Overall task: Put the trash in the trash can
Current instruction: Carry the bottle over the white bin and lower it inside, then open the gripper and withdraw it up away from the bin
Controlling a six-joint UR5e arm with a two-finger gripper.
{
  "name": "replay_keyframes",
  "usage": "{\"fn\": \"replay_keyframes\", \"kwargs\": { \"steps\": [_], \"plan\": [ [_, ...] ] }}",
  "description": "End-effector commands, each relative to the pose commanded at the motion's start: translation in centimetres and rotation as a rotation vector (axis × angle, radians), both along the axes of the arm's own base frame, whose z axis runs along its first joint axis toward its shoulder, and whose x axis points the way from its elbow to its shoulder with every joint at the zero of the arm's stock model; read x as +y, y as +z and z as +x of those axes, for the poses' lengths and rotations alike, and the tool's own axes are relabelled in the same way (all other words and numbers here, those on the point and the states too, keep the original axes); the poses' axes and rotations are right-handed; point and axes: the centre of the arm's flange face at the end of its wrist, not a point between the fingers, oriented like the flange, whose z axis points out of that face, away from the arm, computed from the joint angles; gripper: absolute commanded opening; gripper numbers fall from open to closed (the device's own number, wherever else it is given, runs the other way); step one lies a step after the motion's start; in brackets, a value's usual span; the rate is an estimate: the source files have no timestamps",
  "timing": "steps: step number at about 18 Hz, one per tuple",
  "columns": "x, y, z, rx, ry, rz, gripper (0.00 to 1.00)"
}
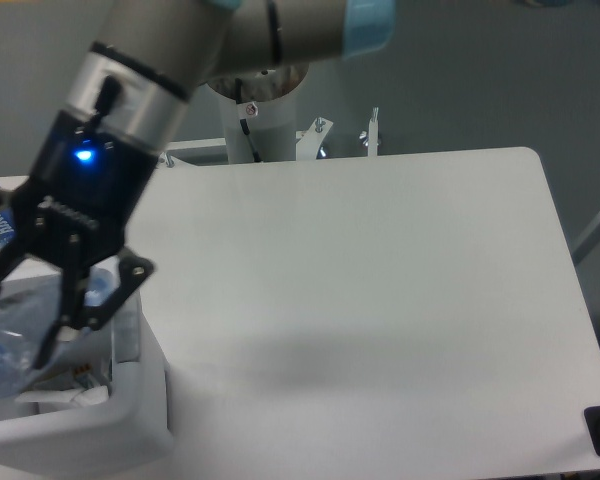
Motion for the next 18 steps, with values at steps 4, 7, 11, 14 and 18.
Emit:
{"fn": "replay_keyframes", "kwargs": {
  "steps": [4, 7, 11, 14, 18],
  "plan": [
    [1.2, -1.7, 0.7, -0.009, -0.021, -0.021, 0.60],
    [1.5, -2.3, 0.5, -0.013, -0.022, -0.028, 0.92],
    [1.5, -2.3, 0.5, -0.011, -0.022, -0.030, 1.00],
    [1.0, -1.9, 0.0, -0.009, -0.006, -0.029, 1.00],
    [-1.2, -2.9, -4.5, -0.021, 0.071, -0.052, 1.00]
  ]
}}
